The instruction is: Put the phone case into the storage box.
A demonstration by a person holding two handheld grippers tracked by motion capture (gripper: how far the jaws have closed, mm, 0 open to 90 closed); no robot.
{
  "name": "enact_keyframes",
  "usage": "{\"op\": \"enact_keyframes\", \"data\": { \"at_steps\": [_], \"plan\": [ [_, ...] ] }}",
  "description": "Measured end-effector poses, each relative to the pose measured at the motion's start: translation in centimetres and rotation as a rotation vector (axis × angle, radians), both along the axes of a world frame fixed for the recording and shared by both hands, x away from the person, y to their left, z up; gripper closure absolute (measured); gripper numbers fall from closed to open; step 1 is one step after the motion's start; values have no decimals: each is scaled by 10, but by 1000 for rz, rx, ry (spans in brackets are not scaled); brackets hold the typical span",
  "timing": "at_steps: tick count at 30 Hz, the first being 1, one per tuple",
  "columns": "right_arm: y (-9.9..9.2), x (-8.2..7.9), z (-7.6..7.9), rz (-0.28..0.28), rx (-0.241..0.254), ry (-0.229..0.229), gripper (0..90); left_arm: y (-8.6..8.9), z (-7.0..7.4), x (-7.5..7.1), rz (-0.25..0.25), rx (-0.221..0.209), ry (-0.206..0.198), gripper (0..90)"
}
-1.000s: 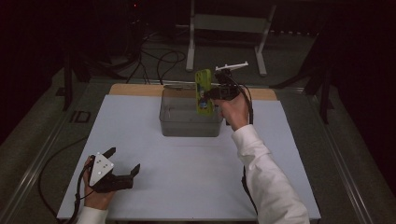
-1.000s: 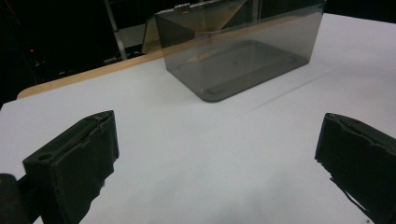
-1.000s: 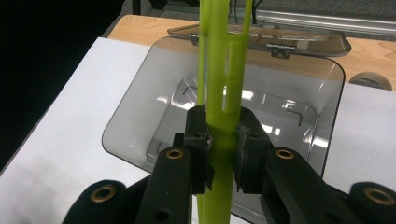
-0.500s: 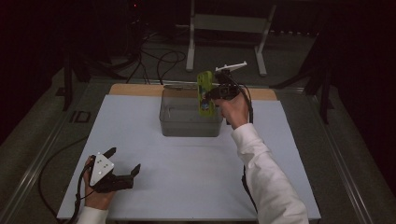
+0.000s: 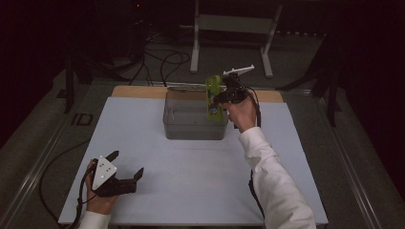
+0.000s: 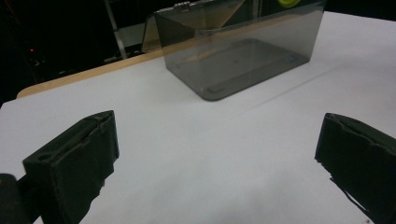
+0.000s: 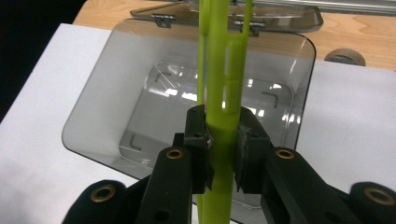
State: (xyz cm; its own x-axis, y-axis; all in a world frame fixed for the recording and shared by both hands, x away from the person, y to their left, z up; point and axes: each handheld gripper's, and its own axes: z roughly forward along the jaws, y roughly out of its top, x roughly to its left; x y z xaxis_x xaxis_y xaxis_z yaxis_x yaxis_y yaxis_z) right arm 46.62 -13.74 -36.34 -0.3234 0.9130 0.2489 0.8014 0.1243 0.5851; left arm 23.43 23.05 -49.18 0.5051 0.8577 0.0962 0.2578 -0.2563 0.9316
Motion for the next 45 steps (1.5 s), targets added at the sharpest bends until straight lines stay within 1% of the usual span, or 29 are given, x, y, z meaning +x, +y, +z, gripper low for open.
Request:
{"op": "enact_keyframes", "data": {
  "at_steps": [11,18,24,26,32,35,37,39,45],
  "plan": [
    [-5,4,-11,-27,-18,29,783,0,0,0,-1,-1,0,1],
    [-7,7,-13,-33,-29,43,782,0,0,0,-2,-1,-1,1],
    [-8,9,-16,-48,-47,44,781,0,0,0,-3,-2,-2,1],
    [-9,10,-17,-51,-43,48,781,0,0,0,-2,-2,-1,1],
    [-8,13,-20,-56,-57,58,780,0,0,0,-3,-2,-1,1],
    [-8,14,-21,-62,-57,56,779,0,0,0,-3,-3,-2,1],
    [-8,14,-22,-60,-62,55,779,0,0,-1,-3,-3,-3,1],
    [-7,15,-24,-58,-81,56,778,0,0,0,-3,-2,-2,1],
    [-6,17,-27,-64,-92,58,778,0,1,-1,-3,-3,-3,1]
  ]
}}
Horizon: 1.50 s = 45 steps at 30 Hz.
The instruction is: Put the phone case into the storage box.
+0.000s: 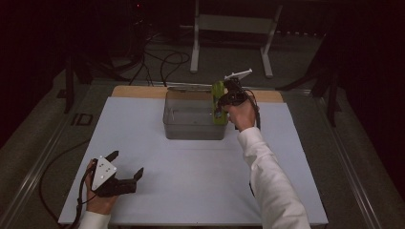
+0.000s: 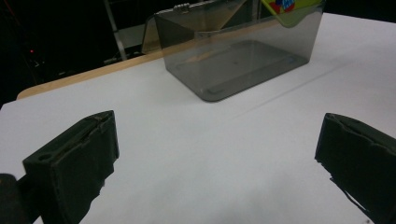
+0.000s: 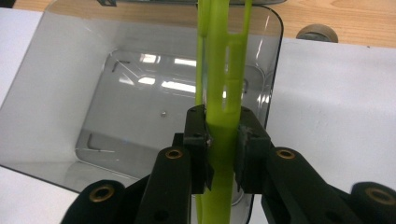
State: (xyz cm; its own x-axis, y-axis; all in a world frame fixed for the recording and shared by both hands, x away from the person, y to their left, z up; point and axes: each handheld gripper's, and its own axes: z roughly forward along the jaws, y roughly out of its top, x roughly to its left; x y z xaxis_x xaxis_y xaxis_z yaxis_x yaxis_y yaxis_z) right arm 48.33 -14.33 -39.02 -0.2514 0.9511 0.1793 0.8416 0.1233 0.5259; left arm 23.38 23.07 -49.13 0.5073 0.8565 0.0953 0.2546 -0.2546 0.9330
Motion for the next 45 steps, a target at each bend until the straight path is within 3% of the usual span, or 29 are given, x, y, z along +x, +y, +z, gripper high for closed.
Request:
{"op": "enact_keyframes", "data": {
  "at_steps": [32,45],
  "plan": [
    [6,7,-27,-46,-61,54,772,0,0,0,2,0,-1,1],
    [6,13,-34,-77,-48,90,770,1,0,-1,4,0,-3,1]
  ]
}}
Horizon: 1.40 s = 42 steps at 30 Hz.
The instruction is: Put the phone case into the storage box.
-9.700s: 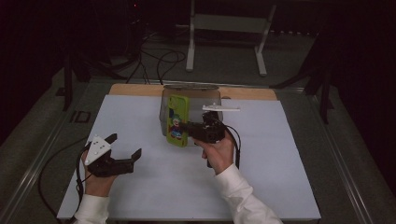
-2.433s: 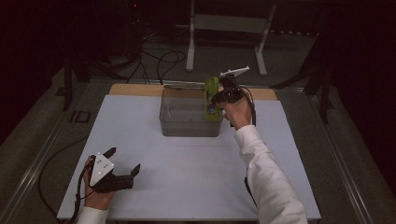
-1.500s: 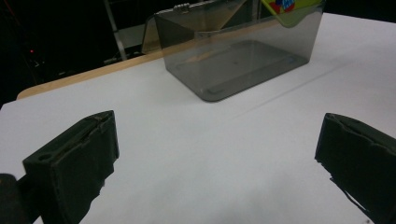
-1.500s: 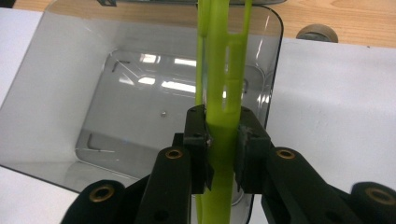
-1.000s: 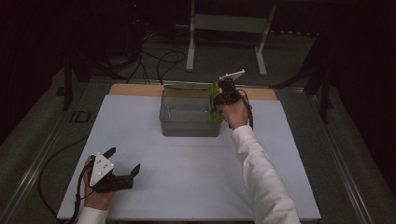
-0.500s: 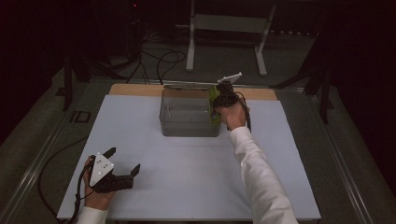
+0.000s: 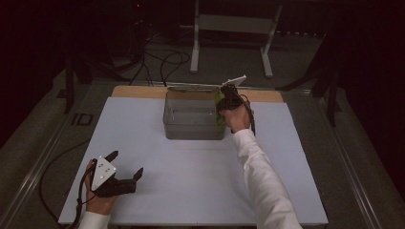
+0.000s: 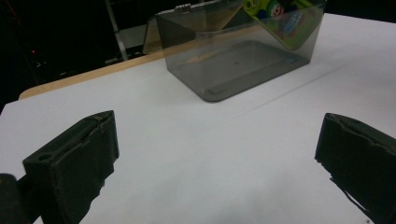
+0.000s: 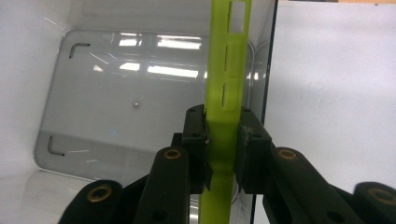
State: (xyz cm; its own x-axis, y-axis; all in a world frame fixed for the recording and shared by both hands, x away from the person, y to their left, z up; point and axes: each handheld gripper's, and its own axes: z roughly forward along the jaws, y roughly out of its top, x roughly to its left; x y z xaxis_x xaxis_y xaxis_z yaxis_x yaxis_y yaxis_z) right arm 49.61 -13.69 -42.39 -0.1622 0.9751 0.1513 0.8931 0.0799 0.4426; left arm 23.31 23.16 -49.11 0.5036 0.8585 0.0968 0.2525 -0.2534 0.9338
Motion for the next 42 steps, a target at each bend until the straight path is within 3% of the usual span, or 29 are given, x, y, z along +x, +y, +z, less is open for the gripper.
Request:
{"op": "enact_keyframes", "data": {
  "at_steps": [15,38,42],
  "plan": [
    [6,1,-3,-17,5,29,772,0,0,0,1,-4,-1,1],
    [7,8,-16,-50,58,80,772,0,0,-1,2,-4,-1,1],
    [6,9,-16,-53,89,93,775,0,0,-1,1,-5,-1,1]
  ]
}}
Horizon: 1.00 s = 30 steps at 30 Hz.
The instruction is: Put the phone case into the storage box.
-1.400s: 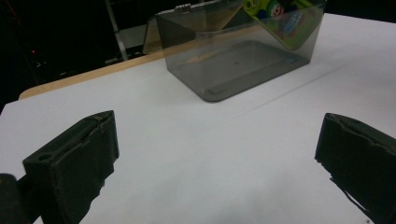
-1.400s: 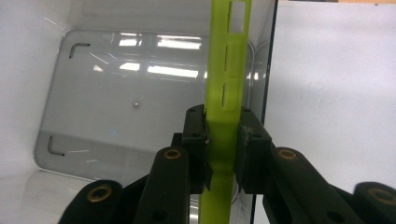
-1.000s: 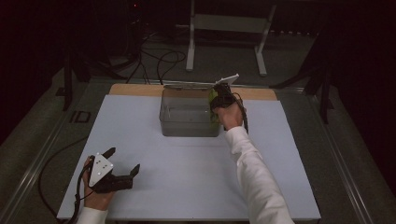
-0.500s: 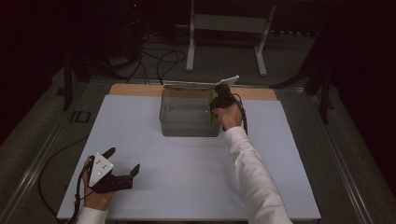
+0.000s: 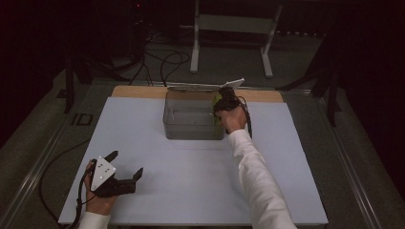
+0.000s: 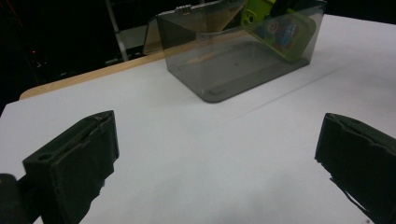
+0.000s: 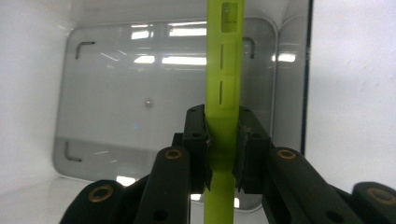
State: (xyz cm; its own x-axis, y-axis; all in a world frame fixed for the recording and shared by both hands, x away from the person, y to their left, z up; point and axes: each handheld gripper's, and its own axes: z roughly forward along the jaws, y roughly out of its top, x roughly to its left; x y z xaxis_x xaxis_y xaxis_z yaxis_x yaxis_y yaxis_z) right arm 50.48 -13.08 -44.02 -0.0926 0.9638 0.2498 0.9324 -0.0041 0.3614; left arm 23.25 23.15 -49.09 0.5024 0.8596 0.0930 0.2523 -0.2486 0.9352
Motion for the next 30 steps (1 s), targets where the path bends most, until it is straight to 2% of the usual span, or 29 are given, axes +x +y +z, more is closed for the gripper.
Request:
{"op": "enact_keyframes", "data": {
  "at_steps": [5,8,10,12,15,18,21,30],
  "plan": [
    [0,1,-2,-8,22,8,775,0,0,0,0,2,0,1],
    [-1,2,-3,-15,57,17,776,0,0,0,1,2,1,1],
    [0,2,-3,-12,30,12,775,0,0,0,0,2,0,1],
    [0,2,-3,-14,25,10,772,0,0,0,0,4,1,1],
    [0,3,-4,-14,-2,3,753,0,0,0,0,4,1,1],
    [4,2,-3,10,-67,-34,724,0,0,0,1,2,0,1],
    [10,-1,-2,49,-157,-71,706,0,0,0,1,3,0,1],
    [15,-6,5,123,-253,-117,693,0,0,0,0,6,2,1]
  ]
}}
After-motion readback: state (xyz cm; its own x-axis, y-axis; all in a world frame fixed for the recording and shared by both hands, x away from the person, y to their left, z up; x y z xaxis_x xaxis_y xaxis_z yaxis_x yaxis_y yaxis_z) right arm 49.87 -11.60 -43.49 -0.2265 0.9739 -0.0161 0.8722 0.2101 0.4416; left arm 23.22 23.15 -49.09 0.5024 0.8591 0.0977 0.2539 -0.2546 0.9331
